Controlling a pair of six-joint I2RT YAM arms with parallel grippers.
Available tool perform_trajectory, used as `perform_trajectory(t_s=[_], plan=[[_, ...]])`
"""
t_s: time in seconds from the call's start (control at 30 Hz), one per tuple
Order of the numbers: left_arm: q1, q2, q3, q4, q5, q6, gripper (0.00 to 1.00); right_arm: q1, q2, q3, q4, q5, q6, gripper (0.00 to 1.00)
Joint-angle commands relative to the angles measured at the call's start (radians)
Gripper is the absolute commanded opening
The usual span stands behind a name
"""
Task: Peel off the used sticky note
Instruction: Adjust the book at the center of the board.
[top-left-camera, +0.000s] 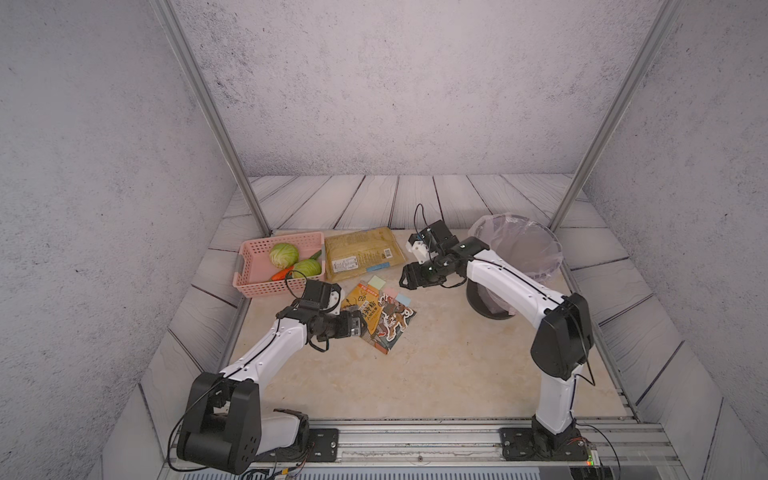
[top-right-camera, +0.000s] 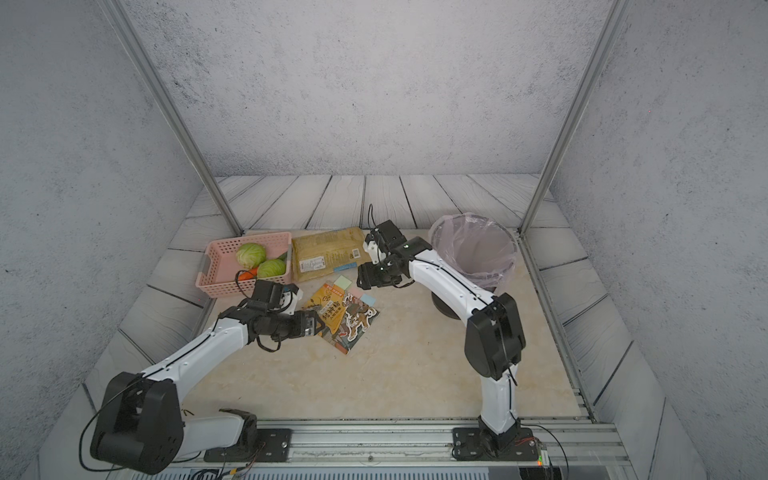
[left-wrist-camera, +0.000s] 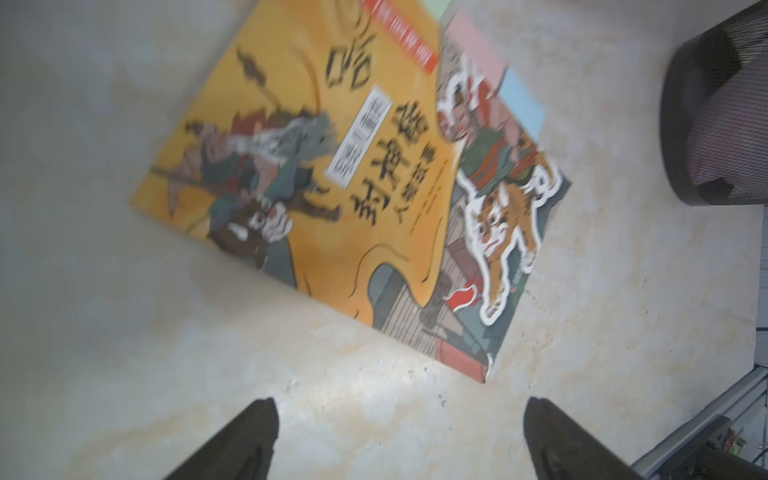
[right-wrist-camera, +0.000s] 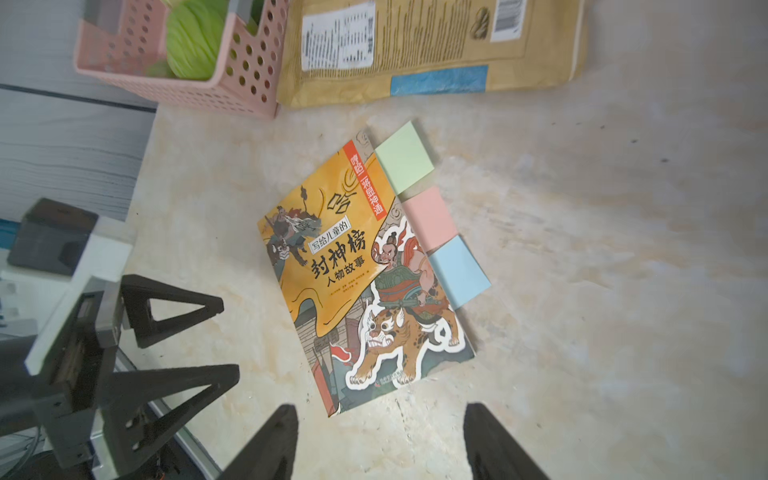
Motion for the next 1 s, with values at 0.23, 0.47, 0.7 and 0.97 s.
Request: perform_trajectory(t_s=[0.23,0.47,0.7,0.97], plan=[[0.054,0.122,-0.051,0.178,0.108,-0.244,0.98,0.0,0.193,0.031,0.029,-0.088,0.004,0.67],[0.067,0.215,-0.024,0.182,0.114,-0.272,0.98,0.0,0.292,0.079,0.021,-0.091,-0.008,0.67],[0.079,0.309,0.019,0.176,0.125,-0.283,0.98,-0.001,0.325,0.047,0.041,-0.093,-0.007,0.67],[0.093,0.372,0.075,0.153,0.119,-0.287,0.98,-0.001,0.293,-0.086,0.1,-0.077,0.006,0.65]])
